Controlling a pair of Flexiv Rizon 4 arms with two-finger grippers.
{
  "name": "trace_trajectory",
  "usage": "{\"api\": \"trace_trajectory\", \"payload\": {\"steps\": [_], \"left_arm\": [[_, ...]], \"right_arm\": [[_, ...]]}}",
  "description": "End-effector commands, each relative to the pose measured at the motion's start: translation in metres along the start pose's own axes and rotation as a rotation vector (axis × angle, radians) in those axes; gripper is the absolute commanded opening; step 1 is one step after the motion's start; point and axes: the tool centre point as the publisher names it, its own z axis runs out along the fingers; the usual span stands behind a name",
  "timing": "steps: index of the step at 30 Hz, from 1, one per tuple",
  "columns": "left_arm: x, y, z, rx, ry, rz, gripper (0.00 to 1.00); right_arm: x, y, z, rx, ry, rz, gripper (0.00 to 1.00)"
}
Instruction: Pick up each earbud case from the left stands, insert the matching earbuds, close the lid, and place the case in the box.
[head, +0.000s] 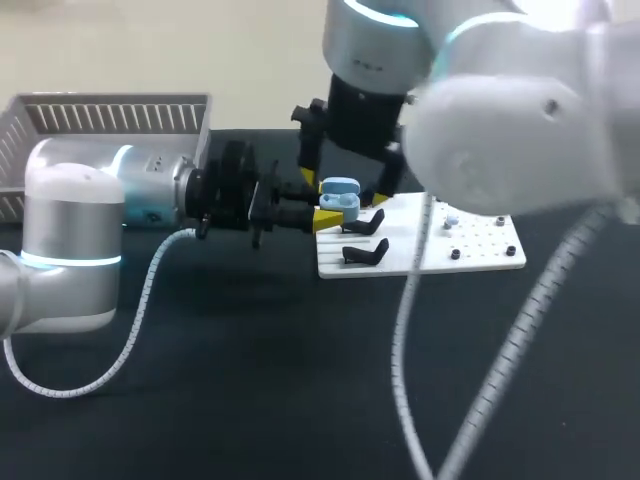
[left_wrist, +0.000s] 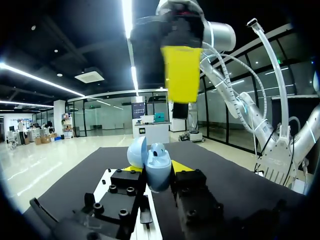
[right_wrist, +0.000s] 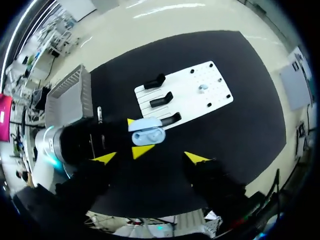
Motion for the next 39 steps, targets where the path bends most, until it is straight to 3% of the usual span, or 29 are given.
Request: {"api": "trace_trajectory", "payload": {"steps": [1, 6, 10, 12, 14, 17, 19, 21, 24, 30, 39], "left_arm": [[0.001, -0.002, 0.0, -0.006, -0.001, 0.004, 0.0], [0.001, -0.002, 0.0, -0.006, -0.001, 0.004, 0.0], [0.001, -0.002, 0.0, -0.006, -0.001, 0.004, 0.0], [0.001, -0.002, 0.0, -0.006, -0.001, 0.004, 0.0], [0.001, -0.002, 0.0, -0.006, -0.001, 0.004, 0.0], [0.001, -0.002, 0.0, -0.006, -0.001, 0.004, 0.0], [0.001, -0.002, 0.0, -0.006, -0.001, 0.004, 0.0], [0.001, -0.002, 0.0, -0.006, -0.001, 0.004, 0.0], [0.001, -0.002, 0.0, -0.006, -0.001, 0.004, 0.0], [0.001, -0.002, 0.0, -0.006, -0.001, 0.004, 0.0], [0.001, -0.002, 0.0, -0.006, -0.001, 0.004, 0.0]], "right_arm": [[0.01, -0.05, -0.005, -0.139, -0.062, -0.06, 1.0], [-0.003, -0.082, 0.002, -0.147, -0.067, -0.065, 0.99], [-0.014, -0.101, 0.004, -0.156, -0.069, -0.045, 0.82], [-0.02, -0.107, 0.008, -0.153, -0.069, -0.042, 0.88], [-0.025, -0.11, 0.011, -0.156, -0.063, -0.044, 0.95], [-0.034, -0.115, 0.022, -0.126, -0.061, -0.068, 0.92], [-0.041, -0.118, 0.031, -0.094, -0.052, -0.08, 0.88], [-0.048, -0.121, 0.041, -0.065, -0.028, -0.094, 0.78], [-0.061, -0.127, 0.056, -0.049, -0.005, -0.104, 0.76], [-0.081, -0.138, 0.083, -0.03, 0.029, -0.131, 0.61], [-0.099, -0.147, 0.119, -0.039, 0.062, -0.161, 0.57]]}}
